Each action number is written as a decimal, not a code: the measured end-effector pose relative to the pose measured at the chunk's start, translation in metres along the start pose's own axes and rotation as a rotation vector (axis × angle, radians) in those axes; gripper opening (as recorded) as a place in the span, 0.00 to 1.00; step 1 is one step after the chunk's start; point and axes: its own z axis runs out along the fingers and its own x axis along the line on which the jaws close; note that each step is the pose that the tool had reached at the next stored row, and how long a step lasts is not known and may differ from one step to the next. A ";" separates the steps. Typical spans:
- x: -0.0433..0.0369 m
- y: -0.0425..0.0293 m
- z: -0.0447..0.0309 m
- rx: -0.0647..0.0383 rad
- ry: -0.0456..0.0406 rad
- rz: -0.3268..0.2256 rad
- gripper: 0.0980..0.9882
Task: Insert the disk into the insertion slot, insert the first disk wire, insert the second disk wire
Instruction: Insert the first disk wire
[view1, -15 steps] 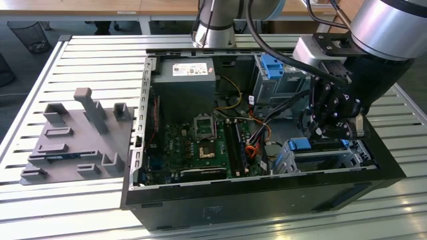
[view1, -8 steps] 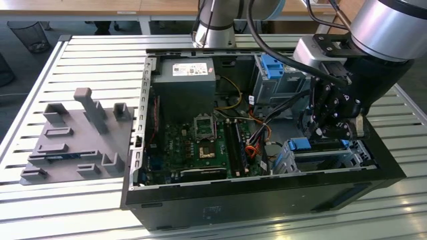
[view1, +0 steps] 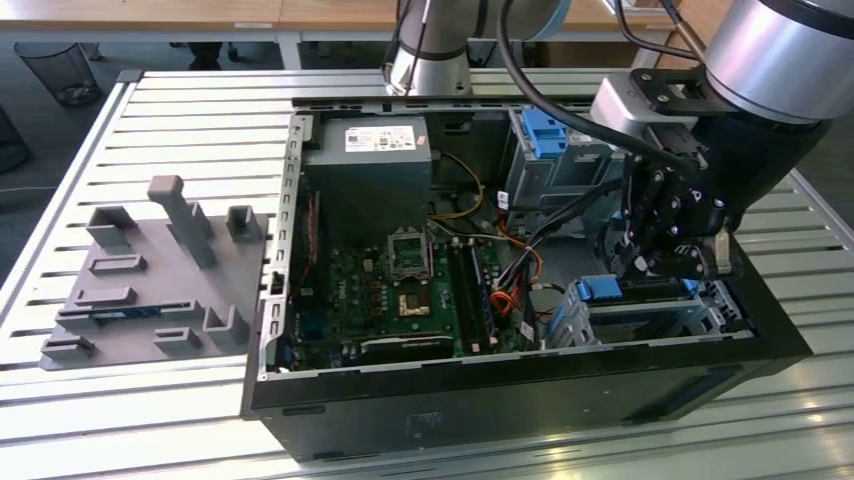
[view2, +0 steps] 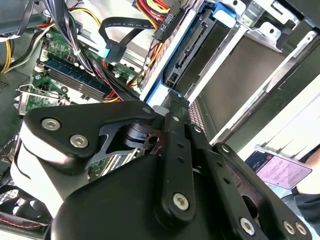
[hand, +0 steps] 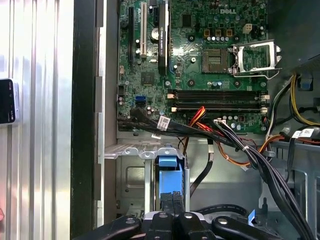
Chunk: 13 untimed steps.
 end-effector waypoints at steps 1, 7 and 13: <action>0.0000 -0.0002 0.0001 0.000 -0.0001 0.000 0.01; -0.0001 -0.0021 0.0019 0.000 -0.0001 0.000 0.01; -0.0002 -0.0036 0.0025 0.000 -0.0001 0.000 0.01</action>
